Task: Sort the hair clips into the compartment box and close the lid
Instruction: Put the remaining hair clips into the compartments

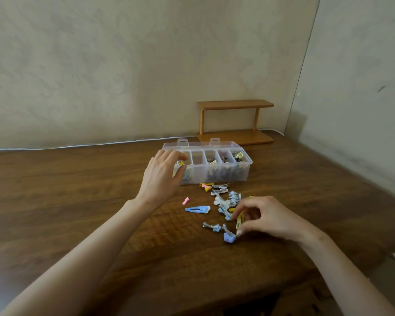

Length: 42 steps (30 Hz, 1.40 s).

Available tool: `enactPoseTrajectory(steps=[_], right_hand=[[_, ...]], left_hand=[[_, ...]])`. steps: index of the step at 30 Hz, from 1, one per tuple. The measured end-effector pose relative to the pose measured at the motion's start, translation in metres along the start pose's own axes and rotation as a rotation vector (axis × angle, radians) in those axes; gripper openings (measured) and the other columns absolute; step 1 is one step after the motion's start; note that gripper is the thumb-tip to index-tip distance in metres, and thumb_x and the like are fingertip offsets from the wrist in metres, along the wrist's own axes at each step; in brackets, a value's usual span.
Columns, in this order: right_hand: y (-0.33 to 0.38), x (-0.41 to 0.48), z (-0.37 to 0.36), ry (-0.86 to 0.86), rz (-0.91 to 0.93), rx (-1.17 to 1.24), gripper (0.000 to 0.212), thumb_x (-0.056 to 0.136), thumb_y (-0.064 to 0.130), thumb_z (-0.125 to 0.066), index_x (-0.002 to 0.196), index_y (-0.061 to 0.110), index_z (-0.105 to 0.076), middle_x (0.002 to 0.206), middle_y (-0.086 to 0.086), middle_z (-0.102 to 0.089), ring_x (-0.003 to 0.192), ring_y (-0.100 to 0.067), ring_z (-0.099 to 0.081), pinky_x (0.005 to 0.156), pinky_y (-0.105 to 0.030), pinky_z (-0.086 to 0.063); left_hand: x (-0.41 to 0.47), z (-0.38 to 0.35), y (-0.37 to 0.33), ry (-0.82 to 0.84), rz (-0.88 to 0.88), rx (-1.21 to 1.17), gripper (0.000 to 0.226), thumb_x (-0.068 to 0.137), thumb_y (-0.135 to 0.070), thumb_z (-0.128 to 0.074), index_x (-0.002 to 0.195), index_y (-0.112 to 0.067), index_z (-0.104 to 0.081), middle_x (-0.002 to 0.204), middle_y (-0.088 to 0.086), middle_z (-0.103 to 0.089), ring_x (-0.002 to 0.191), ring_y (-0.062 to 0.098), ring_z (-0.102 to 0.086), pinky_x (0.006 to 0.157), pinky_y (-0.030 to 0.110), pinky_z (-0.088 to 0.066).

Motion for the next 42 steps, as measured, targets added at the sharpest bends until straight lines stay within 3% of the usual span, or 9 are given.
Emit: enactPoseTrajectory(steps=[8,11,16,18,23,30,34,37,42], right_hand=[[-0.004,-0.004,-0.006,-0.040,0.090,0.021,0.010,0.076,0.023,-0.076,0.082,0.028,-0.071,0.085,0.014,-0.062,0.080,0.004,-0.054,0.071,-0.017,-0.043],[-0.002,-0.002,-0.001,-0.132,0.102,0.058,0.006,0.077,0.022,-0.074,0.080,0.027,-0.071,0.086,0.014,-0.064,0.086,0.005,-0.057,0.076,-0.017,-0.043],[0.009,0.005,0.023,-0.324,0.142,0.255,0.004,0.078,0.017,-0.072,0.079,0.021,-0.070,0.080,0.005,-0.070,0.077,-0.001,-0.064,0.070,-0.019,-0.050],[0.016,0.012,0.031,-0.404,0.183,0.351,0.002,0.078,0.016,-0.071,0.080,0.016,-0.071,0.077,0.004,-0.070,0.071,-0.005,-0.064,0.064,-0.018,-0.050],[0.028,0.040,0.032,-0.446,0.173,0.712,0.009,0.085,0.008,-0.064,0.089,0.002,-0.068,0.069,-0.003,-0.070,0.057,-0.007,-0.061,0.046,-0.013,-0.041],[0.033,0.070,0.013,-0.376,0.114,0.890,0.010,0.088,0.010,-0.060,0.091,0.005,-0.069,0.068,-0.002,-0.070,0.048,-0.008,-0.047,0.043,-0.015,-0.034],[0.023,0.071,0.007,-0.413,0.094,0.897,0.018,0.092,0.009,-0.054,0.102,0.009,-0.069,0.076,-0.003,-0.071,0.050,-0.008,-0.047,0.044,-0.015,-0.036],[0.012,0.068,0.008,-0.472,0.022,0.863,0.016,0.092,0.013,-0.055,0.097,0.014,-0.070,0.075,-0.003,-0.069,0.053,-0.008,-0.047,0.045,-0.014,-0.038],[0.007,0.068,0.008,-0.518,0.001,0.834,0.015,0.092,0.013,-0.056,0.094,0.012,-0.071,0.072,-0.004,-0.068,0.053,-0.007,-0.048,0.045,-0.013,-0.037]], left_hand=[[-0.018,-0.010,-0.008,0.030,0.052,-0.088,0.015,0.089,-0.012,-0.057,0.103,-0.013,-0.060,0.105,0.002,-0.061,0.097,0.013,-0.050,0.071,0.021,-0.036],[-0.021,-0.011,-0.005,0.032,0.074,-0.107,0.013,0.088,-0.010,-0.057,0.101,-0.013,-0.060,0.103,0.002,-0.061,0.093,0.010,-0.048,0.070,0.020,-0.036],[-0.022,-0.012,-0.011,0.035,0.030,-0.172,0.012,0.087,-0.009,-0.059,0.098,-0.012,-0.062,0.101,0.002,-0.063,0.097,0.013,-0.055,0.075,0.024,-0.046],[-0.020,-0.014,-0.014,0.088,-0.003,-0.261,0.010,0.089,-0.019,-0.057,0.096,-0.015,-0.062,0.099,-0.003,-0.064,0.093,0.008,-0.056,0.077,0.025,-0.049],[-0.017,-0.016,-0.021,0.272,0.040,-0.450,0.050,0.074,-0.060,-0.049,0.101,-0.019,-0.062,0.096,-0.009,-0.061,0.090,0.000,-0.057,0.078,0.018,-0.050],[-0.015,-0.009,-0.017,0.059,0.009,-0.303,0.013,0.080,-0.020,-0.070,0.089,-0.014,-0.064,0.084,-0.004,-0.062,0.073,0.007,-0.054,0.063,0.022,-0.048],[-0.017,-0.002,-0.008,-0.054,0.058,-0.249,0.009,0.080,-0.018,-0.070,0.085,-0.012,-0.065,0.079,-0.004,-0.062,0.067,0.005,-0.055,0.060,0.016,-0.045],[-0.010,0.008,0.008,-0.198,0.199,-0.209,0.013,0.079,-0.020,-0.071,0.085,-0.011,-0.063,0.076,-0.007,-0.061,0.064,0.002,-0.055,0.059,0.013,-0.042],[0.014,0.012,0.037,-0.218,0.405,-0.081,0.017,0.083,-0.026,-0.067,0.087,-0.011,-0.059,0.079,-0.002,-0.064,0.072,0.017,-0.057,0.065,0.030,-0.044]])
Point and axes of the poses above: each hand's wrist, its own x-axis towards the middle knuckle, its own z-axis out of the back of the hand, y = z × x, the point moved 4 cm from there along x, towards the middle knuckle
